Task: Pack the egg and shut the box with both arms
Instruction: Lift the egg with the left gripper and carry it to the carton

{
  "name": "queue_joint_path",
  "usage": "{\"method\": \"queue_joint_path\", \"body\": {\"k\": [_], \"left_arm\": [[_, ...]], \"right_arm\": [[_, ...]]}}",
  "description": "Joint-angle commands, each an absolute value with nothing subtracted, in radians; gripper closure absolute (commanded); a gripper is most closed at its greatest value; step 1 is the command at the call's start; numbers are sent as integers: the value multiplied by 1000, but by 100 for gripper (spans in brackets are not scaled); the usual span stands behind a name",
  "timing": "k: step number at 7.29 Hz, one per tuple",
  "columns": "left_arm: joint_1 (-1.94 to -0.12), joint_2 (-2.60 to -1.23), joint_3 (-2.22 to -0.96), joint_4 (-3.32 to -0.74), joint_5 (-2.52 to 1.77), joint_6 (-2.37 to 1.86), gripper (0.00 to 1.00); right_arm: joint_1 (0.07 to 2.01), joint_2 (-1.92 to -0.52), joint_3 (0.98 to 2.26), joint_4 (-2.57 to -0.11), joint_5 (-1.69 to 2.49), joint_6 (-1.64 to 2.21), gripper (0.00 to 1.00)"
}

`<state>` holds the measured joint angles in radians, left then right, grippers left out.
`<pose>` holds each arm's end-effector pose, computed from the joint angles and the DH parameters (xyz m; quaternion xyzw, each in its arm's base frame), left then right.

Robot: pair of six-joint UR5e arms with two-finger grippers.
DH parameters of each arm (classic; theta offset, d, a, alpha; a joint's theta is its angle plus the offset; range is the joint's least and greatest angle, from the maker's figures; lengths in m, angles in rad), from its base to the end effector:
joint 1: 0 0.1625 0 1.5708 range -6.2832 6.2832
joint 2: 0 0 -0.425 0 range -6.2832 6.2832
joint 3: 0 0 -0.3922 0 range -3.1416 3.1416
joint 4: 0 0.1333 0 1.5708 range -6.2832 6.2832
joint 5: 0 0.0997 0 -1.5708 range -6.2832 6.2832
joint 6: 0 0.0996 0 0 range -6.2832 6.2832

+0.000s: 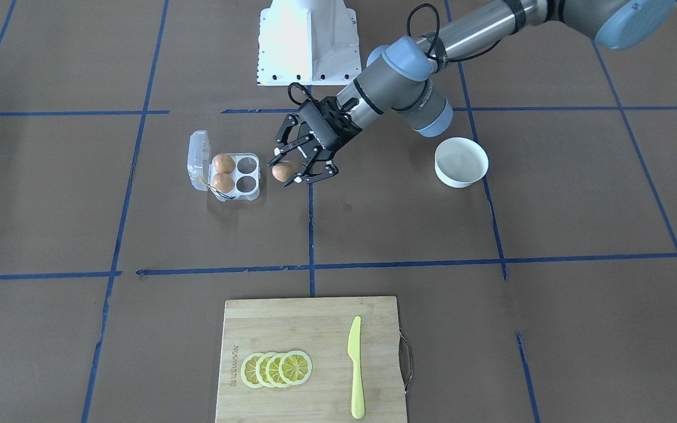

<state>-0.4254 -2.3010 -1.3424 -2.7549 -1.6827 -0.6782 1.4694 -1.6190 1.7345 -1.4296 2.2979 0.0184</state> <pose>0.6001 -0.4060 0.1801 0.4270 0.6121 0.1944 0.6365 0.0177 -0.4887 0.5885 0.0983 -0.3592 -0.0839 0.9243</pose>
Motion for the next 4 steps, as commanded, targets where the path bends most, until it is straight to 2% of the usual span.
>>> {"method": "queue_joint_path", "body": {"k": [1, 4], "left_arm": [[-335, -2409, -1247, -2787, -1600, -678, 100], [-325, -2433, -1212, -2786, -1598, -678, 98]], "right_arm": [[1470, -1620, 1732, -1428, 2298, 18, 0], [1470, -1620, 1732, -1428, 2298, 18, 0]]}}
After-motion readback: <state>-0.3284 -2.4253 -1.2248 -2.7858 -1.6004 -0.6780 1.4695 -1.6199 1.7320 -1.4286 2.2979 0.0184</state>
